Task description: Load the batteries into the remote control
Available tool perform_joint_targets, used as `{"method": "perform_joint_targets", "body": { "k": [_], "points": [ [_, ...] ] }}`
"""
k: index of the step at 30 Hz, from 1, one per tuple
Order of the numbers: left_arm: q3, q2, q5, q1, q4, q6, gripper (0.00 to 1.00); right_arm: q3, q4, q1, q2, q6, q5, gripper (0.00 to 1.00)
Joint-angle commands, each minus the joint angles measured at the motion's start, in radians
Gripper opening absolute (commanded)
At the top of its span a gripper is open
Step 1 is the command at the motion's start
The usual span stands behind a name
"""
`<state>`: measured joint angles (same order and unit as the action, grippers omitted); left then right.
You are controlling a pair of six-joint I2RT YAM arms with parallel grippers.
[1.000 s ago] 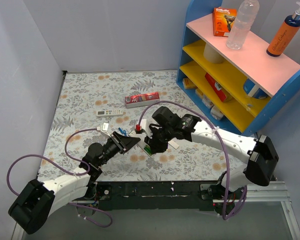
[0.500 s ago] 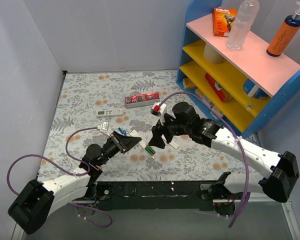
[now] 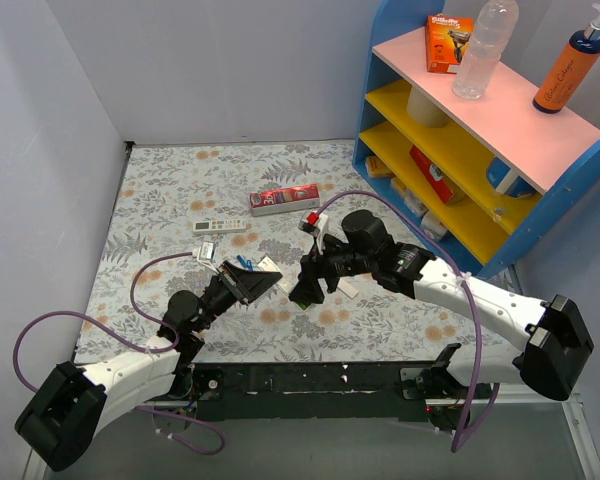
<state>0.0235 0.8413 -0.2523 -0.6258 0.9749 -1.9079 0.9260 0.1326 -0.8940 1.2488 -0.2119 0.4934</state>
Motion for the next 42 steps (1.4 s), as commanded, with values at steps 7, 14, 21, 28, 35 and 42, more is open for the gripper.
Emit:
{"method": "perform_joint_targets", "body": {
  "k": [7, 14, 21, 28, 35, 42],
  "points": [
    [-0.03, -0.008, -0.019, -0.003, 0.071, 0.0, 0.0, -0.01, -0.1, 0.0, 0.046, -0.046, 0.05, 0.63],
    [-0.042, -0.005, -0.027, -0.002, 0.102, 0.006, 0.0, -0.023, -0.114, 0.003, 0.07, -0.058, 0.065, 0.38],
    [-0.051, -0.019, -0.028, -0.003, 0.105, 0.024, 0.0, -0.029, -0.122, 0.009, 0.078, -0.063, 0.109, 0.22],
    [-0.066, -0.045, 0.001, -0.003, 0.064, 0.027, 0.0, -0.024, -0.122, 0.01, 0.04, -0.029, 0.088, 0.62],
    [-0.042, -0.097, 0.074, -0.002, -0.148, 0.021, 0.0, -0.019, -0.068, 0.013, -0.022, 0.054, 0.019, 0.71],
    [-0.004, -0.128, 0.13, -0.002, -0.352, 0.029, 0.0, -0.026, -0.027, -0.029, -0.068, 0.155, -0.174, 0.82]
  ]
}}
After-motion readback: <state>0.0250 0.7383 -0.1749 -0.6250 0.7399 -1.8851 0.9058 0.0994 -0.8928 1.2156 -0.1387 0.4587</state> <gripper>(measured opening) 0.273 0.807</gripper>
